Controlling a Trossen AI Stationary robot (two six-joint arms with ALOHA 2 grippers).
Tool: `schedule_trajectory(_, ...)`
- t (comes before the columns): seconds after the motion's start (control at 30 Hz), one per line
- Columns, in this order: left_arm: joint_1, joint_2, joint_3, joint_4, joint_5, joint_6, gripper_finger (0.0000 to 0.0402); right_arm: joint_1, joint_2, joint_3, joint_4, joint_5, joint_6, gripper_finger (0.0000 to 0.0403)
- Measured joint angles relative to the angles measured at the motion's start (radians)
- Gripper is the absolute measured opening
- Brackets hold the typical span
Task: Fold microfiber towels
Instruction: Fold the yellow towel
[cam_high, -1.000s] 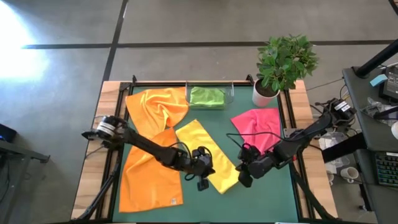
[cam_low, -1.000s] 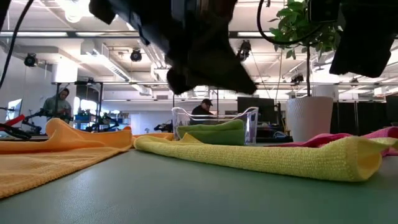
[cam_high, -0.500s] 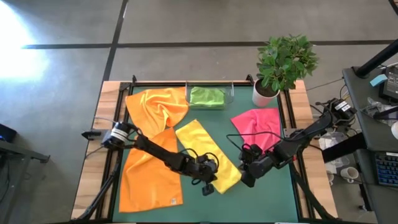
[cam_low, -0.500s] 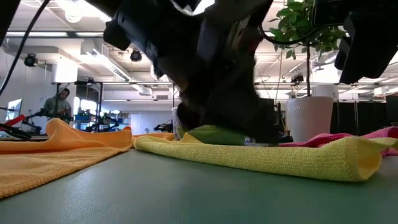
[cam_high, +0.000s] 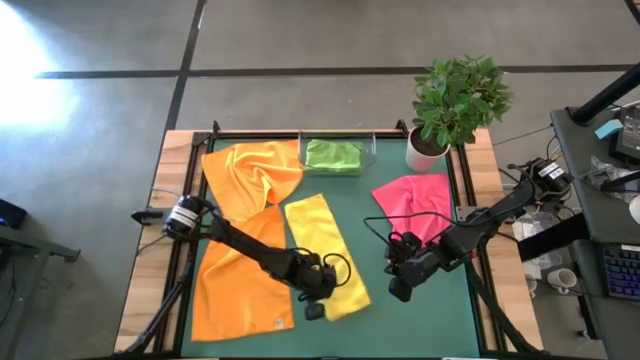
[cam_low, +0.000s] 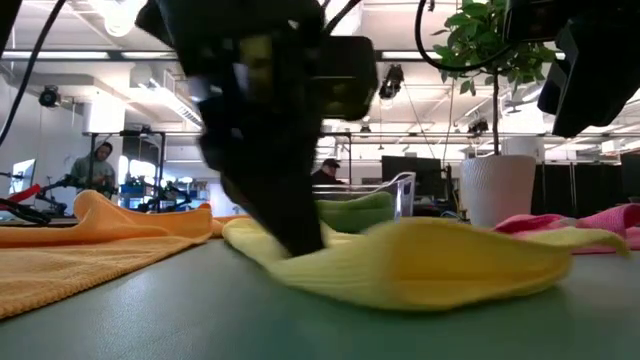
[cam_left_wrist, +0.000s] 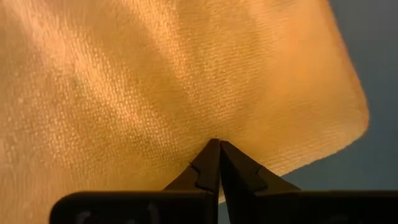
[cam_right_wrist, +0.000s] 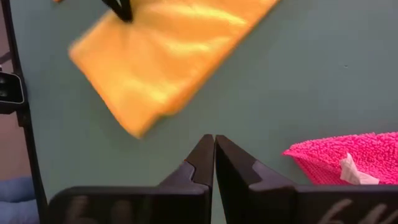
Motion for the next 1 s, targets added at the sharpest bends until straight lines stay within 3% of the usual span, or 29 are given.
schedule_trajectory(0.27,-0.015,-0.086,-0.007,-0.442,0.032,0.061,0.0,0.0,0.002,0.0,-0.012,0.0,-0.016,0.0009)
schedule_trajectory(0.73,-0.022,-0.174,-0.007,-0.498,0.058,0.113,0.0002,0.0,0.002,0.0,0.011,0.0,-0.016,0.0009)
schedule_trajectory(1.0,-0.021,-0.264,-0.007,-0.676,0.058,0.086,0.0078,0.0,0.002,0.003,0.162,0.0,-0.083,0.0009)
